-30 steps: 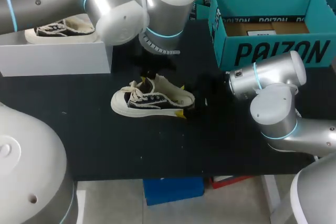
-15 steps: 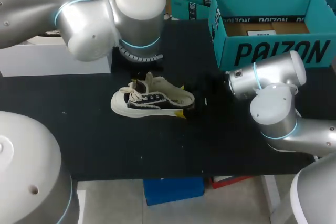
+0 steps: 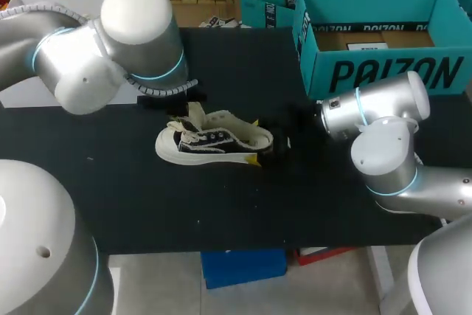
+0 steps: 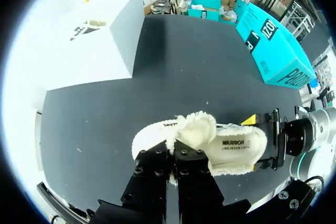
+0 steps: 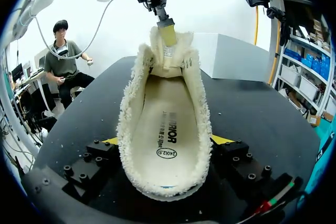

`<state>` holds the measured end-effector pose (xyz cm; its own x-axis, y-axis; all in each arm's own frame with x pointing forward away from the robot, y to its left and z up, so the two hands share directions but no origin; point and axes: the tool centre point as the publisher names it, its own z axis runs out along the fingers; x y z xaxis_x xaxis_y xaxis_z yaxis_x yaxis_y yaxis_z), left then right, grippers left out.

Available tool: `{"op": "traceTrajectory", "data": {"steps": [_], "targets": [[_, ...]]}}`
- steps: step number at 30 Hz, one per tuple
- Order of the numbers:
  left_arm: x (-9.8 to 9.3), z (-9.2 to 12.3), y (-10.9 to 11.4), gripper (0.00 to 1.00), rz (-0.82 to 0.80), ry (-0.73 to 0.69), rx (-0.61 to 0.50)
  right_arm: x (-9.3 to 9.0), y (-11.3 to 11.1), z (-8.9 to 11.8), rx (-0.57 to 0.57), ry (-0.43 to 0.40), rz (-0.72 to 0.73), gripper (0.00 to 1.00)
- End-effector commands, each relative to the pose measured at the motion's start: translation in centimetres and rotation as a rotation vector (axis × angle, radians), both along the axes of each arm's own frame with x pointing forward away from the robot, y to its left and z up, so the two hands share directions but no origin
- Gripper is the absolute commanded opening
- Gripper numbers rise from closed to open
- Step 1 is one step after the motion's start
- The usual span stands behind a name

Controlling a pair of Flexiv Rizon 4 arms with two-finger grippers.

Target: Take the shoe out of the shoebox, open the shoe tongue, remove and reinsert the insole, then place the shoe into the shoebox

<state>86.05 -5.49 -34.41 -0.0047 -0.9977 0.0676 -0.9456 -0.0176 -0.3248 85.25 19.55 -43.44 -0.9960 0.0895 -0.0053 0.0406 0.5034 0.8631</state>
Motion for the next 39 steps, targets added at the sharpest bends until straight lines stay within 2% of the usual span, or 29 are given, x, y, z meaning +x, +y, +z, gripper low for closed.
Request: {"op": "traceTrajectory", "data": {"steps": [1, 9, 14, 15, 17, 18, 19, 24, 29, 39], "targets": [[0.1, -0.9, 1.1, 0.00, -0.070, -0.007, -0.227, 0.0, 0.2, -0.2, -0.004, 0.001, -0.003, 0.00], [0.1, -1.5, 1.8, 0.00, -0.063, -0.009, -0.266, 0.0, 0.2, -0.2, -0.004, 0.001, -0.003, 0.00], [0.0, -2.1, 2.0, 0.20, -0.062, 0.000, -0.270, 0.0, 0.2, -0.2, -0.004, 0.001, -0.003, 0.00], [0.0, -2.1, 2.0, 0.28, -0.061, 0.001, -0.271, 0.0, 0.2, -0.2, -0.004, 0.001, -0.003, 0.00], [0.0, -2.1, 2.0, 0.64, -0.067, 0.006, -0.276, 0.0, 0.2, -0.2, -0.004, 0.001, -0.003, 0.00], [0.0, -2.0, 1.9, 0.85, -0.074, 0.010, -0.285, 0.0, 0.2, -0.2, -0.004, 0.001, -0.003, 0.00], [0.0, -1.8, 1.8, 1.00, -0.080, 0.011, -0.294, 0.0, 0.2, -0.2, -0.004, 0.001, -0.003, 0.00], [0.0, -0.4, 1.2, 1.00, -0.129, 0.064, -0.329, 0.0, 0.2, -0.2, -0.004, 0.001, -0.003, 0.00], [-0.2, 2.1, 0.2, 1.00, -0.260, 0.139, -0.314, 0.0, 0.2, -0.2, -0.004, 0.001, -0.003, 0.00], [-1.4, 5.8, -1.3, 1.00, -0.740, 0.232, -0.221, 0.0, 0.2, -0.2, -0.004, 0.001, -0.003, 0.00]]}}
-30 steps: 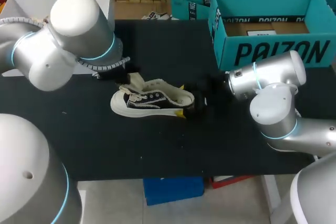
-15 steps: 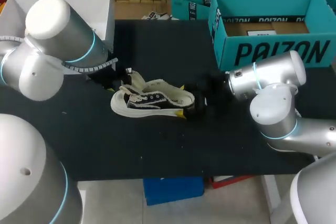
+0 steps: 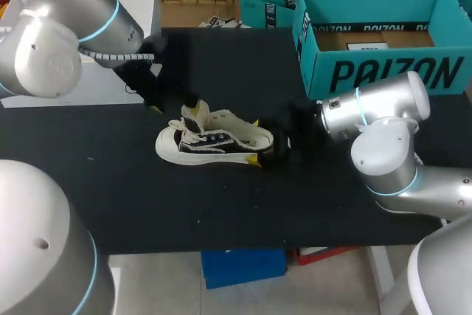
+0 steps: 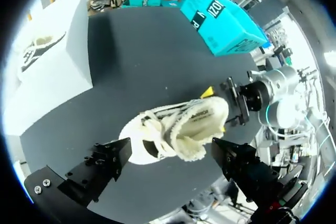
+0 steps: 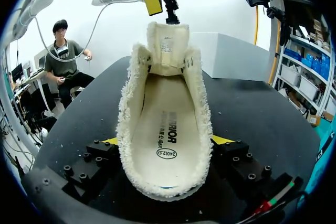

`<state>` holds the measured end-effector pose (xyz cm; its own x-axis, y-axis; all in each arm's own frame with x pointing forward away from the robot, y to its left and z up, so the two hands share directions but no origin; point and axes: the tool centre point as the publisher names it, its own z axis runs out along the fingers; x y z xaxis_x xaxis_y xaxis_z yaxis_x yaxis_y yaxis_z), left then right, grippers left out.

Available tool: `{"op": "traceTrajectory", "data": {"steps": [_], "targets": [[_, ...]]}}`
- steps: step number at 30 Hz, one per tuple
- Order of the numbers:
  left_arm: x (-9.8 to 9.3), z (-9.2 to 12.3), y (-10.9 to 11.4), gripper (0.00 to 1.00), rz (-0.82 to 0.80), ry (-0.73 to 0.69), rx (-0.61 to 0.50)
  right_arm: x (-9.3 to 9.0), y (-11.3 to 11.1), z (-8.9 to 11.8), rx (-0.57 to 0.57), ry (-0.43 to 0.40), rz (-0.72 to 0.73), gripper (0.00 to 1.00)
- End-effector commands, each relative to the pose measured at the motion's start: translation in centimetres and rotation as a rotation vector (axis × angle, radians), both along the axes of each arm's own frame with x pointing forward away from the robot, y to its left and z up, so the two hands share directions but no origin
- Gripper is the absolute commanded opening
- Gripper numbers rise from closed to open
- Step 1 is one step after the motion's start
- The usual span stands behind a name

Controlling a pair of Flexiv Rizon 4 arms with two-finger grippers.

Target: Take the shoe out of the shoebox, open the shoe tongue, remove and reinsert the insole, then place the shoe into the shoebox

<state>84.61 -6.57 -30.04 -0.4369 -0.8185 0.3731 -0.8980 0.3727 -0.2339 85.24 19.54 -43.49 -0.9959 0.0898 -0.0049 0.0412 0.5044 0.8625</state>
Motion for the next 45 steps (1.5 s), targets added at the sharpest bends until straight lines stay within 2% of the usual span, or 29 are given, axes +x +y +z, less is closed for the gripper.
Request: {"op": "traceTrajectory", "data": {"steps": [1, 4, 5, 7, 8, 10, 11, 19, 23, 24, 25, 26, 45], "targets": [[-0.1, 1.7, -0.3, 1.00, -0.314, 0.023, 0.062, 0.0, 0.2, -0.1, -0.002, 0.000, -0.002, 0.00], [-0.6, 2.5, -0.9, 0.95, -0.501, 0.041, 0.052, 0.0, 0.2, -0.1, -0.002, 0.000, -0.002, 0.00], [-0.7, 2.8, -1.1, 0.87, -0.557, 0.050, 0.053, 0.0, 0.2, -0.1, -0.002, 0.000, -0.002, 0.00], [-1.0, 3.0, -1.6, 0.47, -0.666, 0.056, 0.051, 0.0, 0.2, -0.1, -0.002, 0.000, -0.002, 0.00], [-1.1, 3.2, -1.8, 0.38, -0.707, 0.067, 0.048, 0.0, 0.2, -0.1, -0.002, 0.000, -0.002, 0.00], [-1.3, 3.3, -2.3, 0.02, -0.805, 0.096, 0.046, 0.0, 0.2, -0.1, -0.002, 0.000, -0.002, 0.00], [-1.3, 3.4, -2.5, 0.00, -0.853, 0.118, 0.046, 0.0, 0.2, -0.1, -0.002, 0.000, -0.002, 0.00], [-0.8, 3.4, -3.3, 0.02, -1.184, 0.208, 0.098, 0.0, 0.2, -0.1, -0.002, 0.000, -0.002, 0.00], [0.0, 2.9, -3.7, 0.30, -1.267, 0.185, 0.146, 0.0, 0.2, -0.1, -0.002, 0.000, -0.002, 0.00], [0.0, 2.9, -3.7, 0.30, -1.267, 0.185, 0.146, 0.0, 0.2, -0.1, -0.002, 0.000, -0.002, 0.00], [0.0, 2.9, -3.7, 0.18, -1.267, 0.185, 0.146, 0.0, 0.2, -0.1, -0.002, 0.000, -0.002, 0.00], [0.0, 2.9, -3.7, 0.00, -1.267, 0.185, 0.146, 0.0, 0.2, -0.1, -0.002, 0.000, -0.002, 0.00], [0.0, 2.9, -3.7, 0.00, -1.267, 0.185, 0.146, 0.0, 0.2, -0.1, -0.002, 0.000, -0.002, 0.00]]}}
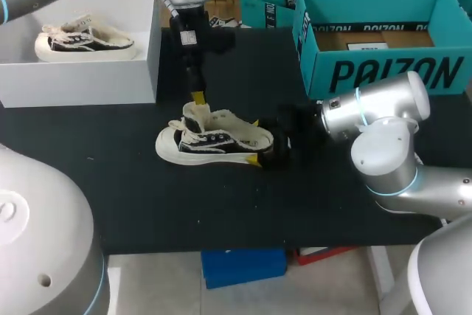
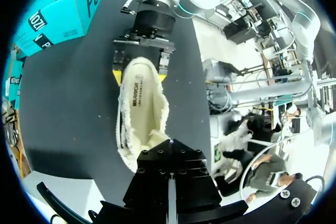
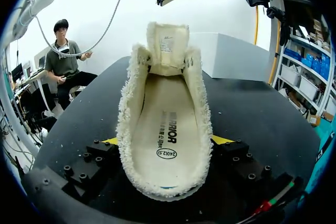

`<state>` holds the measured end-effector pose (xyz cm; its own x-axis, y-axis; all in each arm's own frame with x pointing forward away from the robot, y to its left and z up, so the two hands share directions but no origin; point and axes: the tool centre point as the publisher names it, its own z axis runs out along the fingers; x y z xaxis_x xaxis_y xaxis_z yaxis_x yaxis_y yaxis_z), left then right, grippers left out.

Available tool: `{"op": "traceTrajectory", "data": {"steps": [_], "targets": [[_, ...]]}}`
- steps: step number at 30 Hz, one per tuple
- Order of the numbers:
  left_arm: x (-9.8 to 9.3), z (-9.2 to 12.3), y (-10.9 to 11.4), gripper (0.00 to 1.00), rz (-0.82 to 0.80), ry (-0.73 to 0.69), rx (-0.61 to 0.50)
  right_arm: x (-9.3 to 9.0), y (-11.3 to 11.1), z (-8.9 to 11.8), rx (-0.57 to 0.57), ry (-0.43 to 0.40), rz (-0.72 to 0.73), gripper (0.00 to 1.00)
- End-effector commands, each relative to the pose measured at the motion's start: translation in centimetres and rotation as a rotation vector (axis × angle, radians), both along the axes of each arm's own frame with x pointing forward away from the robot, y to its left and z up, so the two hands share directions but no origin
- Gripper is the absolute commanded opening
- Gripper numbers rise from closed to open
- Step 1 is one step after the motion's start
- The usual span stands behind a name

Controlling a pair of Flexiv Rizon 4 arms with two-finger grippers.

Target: Take the shoe out of the shoebox, open the shoe tongue, remove and reinsert the insole, then place the shoe into the shoebox

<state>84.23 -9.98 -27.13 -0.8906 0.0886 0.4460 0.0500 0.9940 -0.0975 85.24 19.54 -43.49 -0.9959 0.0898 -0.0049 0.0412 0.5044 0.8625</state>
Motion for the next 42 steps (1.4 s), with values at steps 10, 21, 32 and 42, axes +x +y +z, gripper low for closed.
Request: {"op": "traceTrajectory", "data": {"steps": [10, 21, 32, 42], "targets": [[0.5, -1.5, -0.9, 0.00, -0.024, -0.143, -0.075, 0.0, 0.2, -0.1, -0.003, 0.000, -0.002, 0.00], [0.4, -2.7, -2.0, 0.00, -0.058, -0.108, -0.108, 0.0, 0.2, -0.1, -0.003, 0.000, -0.002, 0.00], [0.4, -2.7, -2.0, 0.00, -0.058, -0.108, -0.108, 0.0, 0.2, -0.1, -0.003, 0.000, -0.002, 0.00], [0.5, -2.6, -2.5, 0.00, -0.063, -0.120, -0.122, 0.0, 0.2, -0.1, -0.003, 0.000, -0.002, 0.00]]}}
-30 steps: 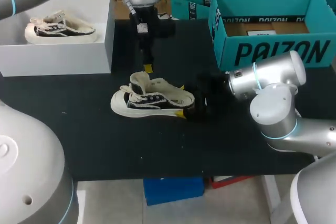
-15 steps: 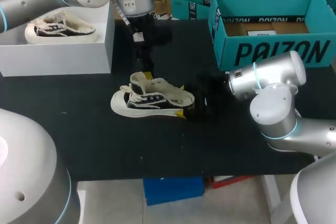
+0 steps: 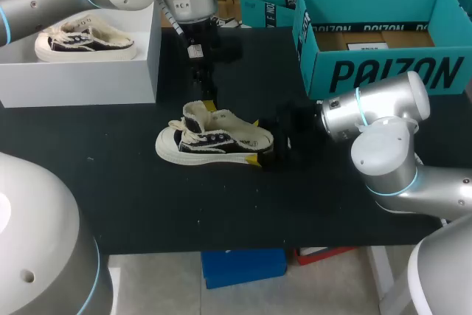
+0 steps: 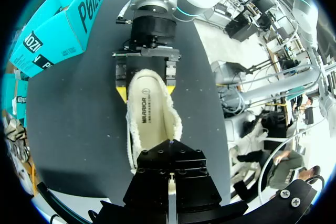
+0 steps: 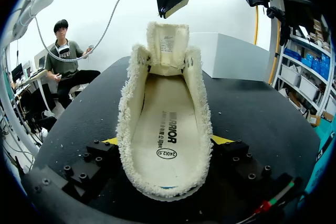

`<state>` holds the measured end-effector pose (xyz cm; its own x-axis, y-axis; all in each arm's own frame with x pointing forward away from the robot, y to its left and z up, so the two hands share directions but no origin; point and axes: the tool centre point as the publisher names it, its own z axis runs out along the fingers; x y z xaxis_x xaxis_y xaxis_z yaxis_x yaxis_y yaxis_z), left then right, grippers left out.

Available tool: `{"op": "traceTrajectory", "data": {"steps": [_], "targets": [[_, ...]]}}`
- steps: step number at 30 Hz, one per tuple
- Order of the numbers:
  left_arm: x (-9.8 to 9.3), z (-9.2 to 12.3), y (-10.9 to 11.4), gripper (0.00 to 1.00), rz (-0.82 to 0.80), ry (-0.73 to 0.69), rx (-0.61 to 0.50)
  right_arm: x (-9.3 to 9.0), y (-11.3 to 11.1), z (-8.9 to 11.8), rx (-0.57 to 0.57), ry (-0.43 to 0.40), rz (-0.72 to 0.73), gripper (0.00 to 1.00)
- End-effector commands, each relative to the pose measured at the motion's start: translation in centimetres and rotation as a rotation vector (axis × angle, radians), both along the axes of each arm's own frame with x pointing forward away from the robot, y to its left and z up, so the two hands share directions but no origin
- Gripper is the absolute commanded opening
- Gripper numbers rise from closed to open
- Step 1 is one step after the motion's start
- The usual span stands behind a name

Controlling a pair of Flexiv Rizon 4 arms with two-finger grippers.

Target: Take the shoe out of the shoebox, open the shoe tongue, remove and reinsert the insole, then place the shoe into the shoebox

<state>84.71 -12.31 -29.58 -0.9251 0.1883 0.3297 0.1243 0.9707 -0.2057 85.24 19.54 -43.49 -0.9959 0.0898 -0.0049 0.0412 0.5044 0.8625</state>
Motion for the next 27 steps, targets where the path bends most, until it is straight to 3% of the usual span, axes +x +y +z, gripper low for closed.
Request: {"op": "traceTrajectory", "data": {"steps": [1, 8, 27], "targets": [[0.2, -0.2, -0.3, 0.00, -0.005, -0.009, -0.003, 0.0, 0.2, -0.1, -0.003, 0.000, -0.002, 0.00], [0.4, -1.1, -1.2, 0.00, -0.027, -0.014, -0.005, 0.0, 0.2, -0.1, -0.003, 0.000, -0.002, 0.00], [0.2, -6.1, -1.4, 0.00, -0.021, 0.074, -0.018, 0.0, 0.2, -0.1, -0.003, 0.000, -0.002, 0.00]]}}
